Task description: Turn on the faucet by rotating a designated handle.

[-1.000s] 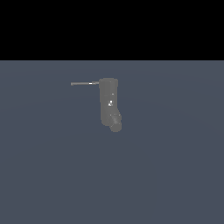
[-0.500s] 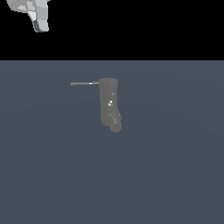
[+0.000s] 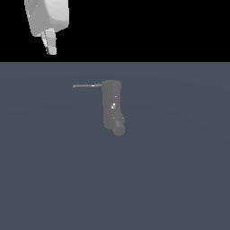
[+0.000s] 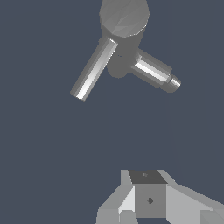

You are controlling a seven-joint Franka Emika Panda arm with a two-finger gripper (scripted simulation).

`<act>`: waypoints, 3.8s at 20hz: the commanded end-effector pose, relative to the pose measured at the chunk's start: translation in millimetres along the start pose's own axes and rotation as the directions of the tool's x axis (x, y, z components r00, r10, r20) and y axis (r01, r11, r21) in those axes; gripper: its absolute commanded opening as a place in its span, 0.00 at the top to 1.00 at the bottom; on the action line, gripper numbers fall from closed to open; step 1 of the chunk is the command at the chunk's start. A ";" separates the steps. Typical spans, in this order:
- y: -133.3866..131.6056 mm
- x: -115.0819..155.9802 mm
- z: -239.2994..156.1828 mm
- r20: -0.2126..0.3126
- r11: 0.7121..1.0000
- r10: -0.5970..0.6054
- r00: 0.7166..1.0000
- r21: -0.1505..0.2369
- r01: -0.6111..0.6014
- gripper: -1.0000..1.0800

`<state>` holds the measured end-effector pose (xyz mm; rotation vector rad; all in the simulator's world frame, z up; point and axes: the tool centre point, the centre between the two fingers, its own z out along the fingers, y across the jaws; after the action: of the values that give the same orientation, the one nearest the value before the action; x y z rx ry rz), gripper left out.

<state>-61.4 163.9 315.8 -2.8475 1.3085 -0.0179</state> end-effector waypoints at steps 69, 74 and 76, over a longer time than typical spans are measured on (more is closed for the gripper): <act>-50.8 81.8 115.0 0.000 0.849 0.528 0.850 -0.014 -0.528 1.00; -38.4 74.6 114.8 0.000 0.849 0.528 0.850 -0.014 -0.528 1.00; -33.4 71.7 114.7 0.000 0.849 0.528 0.850 -0.014 -0.528 1.00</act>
<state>19.0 129.6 202.0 -2.3783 2.0486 -0.0038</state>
